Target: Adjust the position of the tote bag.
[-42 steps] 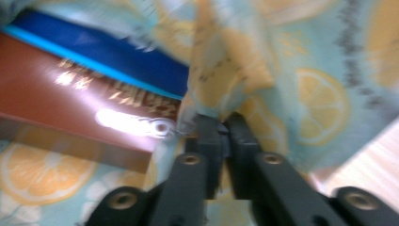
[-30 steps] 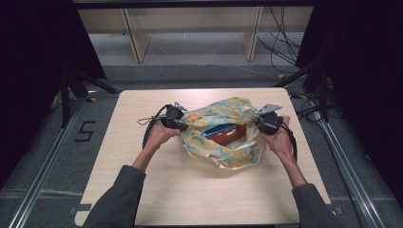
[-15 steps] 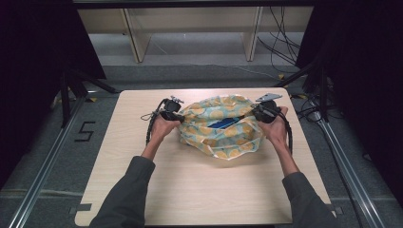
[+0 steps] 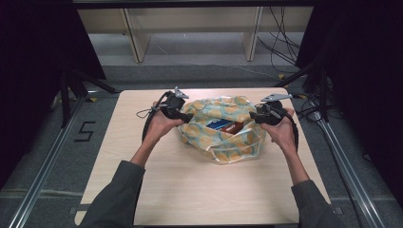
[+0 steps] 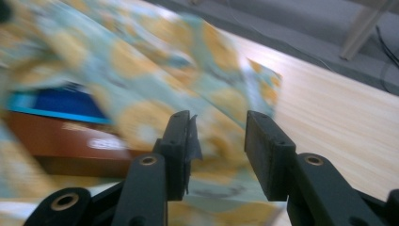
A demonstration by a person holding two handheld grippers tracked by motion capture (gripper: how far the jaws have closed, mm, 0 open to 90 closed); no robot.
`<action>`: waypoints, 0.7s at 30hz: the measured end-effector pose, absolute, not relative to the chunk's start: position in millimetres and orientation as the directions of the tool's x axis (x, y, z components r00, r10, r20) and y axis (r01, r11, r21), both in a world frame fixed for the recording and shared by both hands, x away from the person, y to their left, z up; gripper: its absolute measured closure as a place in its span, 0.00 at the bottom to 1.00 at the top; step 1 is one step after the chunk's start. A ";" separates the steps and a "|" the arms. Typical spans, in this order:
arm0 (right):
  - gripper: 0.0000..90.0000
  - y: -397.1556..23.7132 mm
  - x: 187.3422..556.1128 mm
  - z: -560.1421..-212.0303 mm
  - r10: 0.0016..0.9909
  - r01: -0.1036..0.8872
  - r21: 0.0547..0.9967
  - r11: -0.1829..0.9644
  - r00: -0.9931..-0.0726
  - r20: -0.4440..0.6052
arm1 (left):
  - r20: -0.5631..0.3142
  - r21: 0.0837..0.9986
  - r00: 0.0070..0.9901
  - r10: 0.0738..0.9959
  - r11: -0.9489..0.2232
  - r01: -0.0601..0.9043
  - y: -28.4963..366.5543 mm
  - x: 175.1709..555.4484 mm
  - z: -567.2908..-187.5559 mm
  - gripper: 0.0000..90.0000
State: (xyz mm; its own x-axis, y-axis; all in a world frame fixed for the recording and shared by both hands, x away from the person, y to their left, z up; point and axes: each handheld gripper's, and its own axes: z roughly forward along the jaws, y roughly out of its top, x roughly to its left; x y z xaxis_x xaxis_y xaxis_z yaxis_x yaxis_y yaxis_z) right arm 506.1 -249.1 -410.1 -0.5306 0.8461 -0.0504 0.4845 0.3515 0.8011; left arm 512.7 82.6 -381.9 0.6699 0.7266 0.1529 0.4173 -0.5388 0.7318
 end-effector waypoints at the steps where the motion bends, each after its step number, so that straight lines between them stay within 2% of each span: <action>1: 0.71 -245.7 503.1 -408.5 0.837 0.458 0.817 0.351 -0.544 -0.054 | 0.132 0.730 0.697 0.704 -0.545 0.412 71.5 510.8 -380.4 0.53; 4: 0.77 -230.7 491.7 -402.7 0.782 0.419 0.805 0.421 -0.616 -0.089 | 0.084 0.708 0.744 0.663 -0.565 0.423 47.8 513.8 -390.7 0.63; 7: 0.80 -218.3 486.3 -406.3 0.745 0.425 0.784 0.453 -0.663 -0.072 | 0.059 0.682 0.760 0.648 -0.582 0.443 33.3 520.6 -405.5 0.68; 10: 0.77 -209.3 487.5 -416.1 0.717 0.459 0.739 0.493 -0.696 -0.046 | 0.027 0.639 0.784 0.620 -0.614 0.463 25.5 521.7 -421.3 0.67; 14: 0.76 -196.4 495.7 -425.1 0.696 0.434 0.737 0.518 -0.715 -0.068 | -0.009 0.629 0.790 0.613 -0.611 0.481 28.5 521.0 -433.4 0.65; 16: 0.85 -187.3 500.2 -425.9 0.678 0.442 0.716 0.540 -0.733 -0.060 | -0.032 0.608 0.816 0.577 -0.637 0.475 30.1 517.1 -436.2 0.72; 17: 0.96 -178.5 510.5 -429.0 0.660 0.444 0.674 0.591 -0.746 -0.087 | -0.038 0.601 0.826 0.562 -0.648 0.468 30.9 514.0 -438.2 0.81; 18: 0.96 -178.5 510.5 -429.0 0.660 0.444 0.674 0.591 -0.746 -0.087 | -0.046 0.598 0.831 0.554 -0.651 0.467 31.3 511.2 -440.0 0.81; 21: 1.00 -168.7 532.4 -433.4 0.665 0.458 0.608 0.649 -0.730 -0.160 | -0.046 0.579 0.848 0.528 -0.678 0.453 35.4 497.9 -447.6 0.94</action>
State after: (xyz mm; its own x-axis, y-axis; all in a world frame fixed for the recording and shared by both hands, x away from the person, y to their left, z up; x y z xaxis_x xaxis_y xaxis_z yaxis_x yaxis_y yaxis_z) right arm 532.4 -168.7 -433.4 -0.7298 0.6647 -0.1599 0.4580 0.6489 0.6076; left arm 497.9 35.4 -447.6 0.8482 0.5277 -0.0459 0.4530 -0.6777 0.5792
